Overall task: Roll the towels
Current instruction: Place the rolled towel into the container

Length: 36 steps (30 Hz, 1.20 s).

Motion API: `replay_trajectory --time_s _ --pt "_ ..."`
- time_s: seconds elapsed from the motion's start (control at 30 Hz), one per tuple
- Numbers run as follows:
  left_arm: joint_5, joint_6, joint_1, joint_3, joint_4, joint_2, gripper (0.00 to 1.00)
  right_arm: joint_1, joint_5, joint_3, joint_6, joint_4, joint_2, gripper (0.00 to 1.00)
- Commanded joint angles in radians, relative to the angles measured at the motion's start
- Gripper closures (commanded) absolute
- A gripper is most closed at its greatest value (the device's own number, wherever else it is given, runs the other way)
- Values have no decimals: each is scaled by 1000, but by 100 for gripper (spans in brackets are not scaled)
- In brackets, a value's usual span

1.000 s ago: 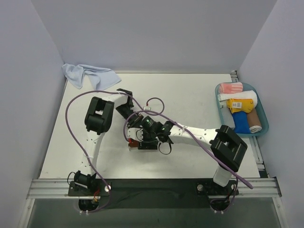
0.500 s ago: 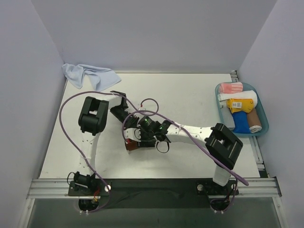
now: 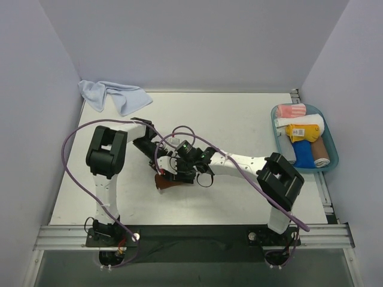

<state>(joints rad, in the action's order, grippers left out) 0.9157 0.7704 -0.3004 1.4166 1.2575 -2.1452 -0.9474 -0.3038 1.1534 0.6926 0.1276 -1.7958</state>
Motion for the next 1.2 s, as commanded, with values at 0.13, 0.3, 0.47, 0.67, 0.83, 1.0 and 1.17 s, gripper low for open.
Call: replay_trajectory --time_s 0.13,0.3,0.47,0.67,0.83,1.0,1.17 --pt "-166 1 1 -44 -112 -34 40 9 -23 -6 -54 164 -51 54" --pt "-176 -11 3 -2 -116 -99 68 -5 0 0 -61 168 -19 41" --pt "-166 32 3 60 -53 -175 75 -30 34 0 -45 153 38 31" --pt "-156 87 0 148 48 -248 74 -65 77 -11 8 92 53 23" --pt "-149 141 1 232 149 -311 69 -76 88 -6 83 76 -11 23" --pt "-153 156 0 297 198 -355 68 -76 95 -18 110 27 -65 23" --pt "-156 164 4 346 218 -375 60 -74 75 -27 102 18 -117 39"
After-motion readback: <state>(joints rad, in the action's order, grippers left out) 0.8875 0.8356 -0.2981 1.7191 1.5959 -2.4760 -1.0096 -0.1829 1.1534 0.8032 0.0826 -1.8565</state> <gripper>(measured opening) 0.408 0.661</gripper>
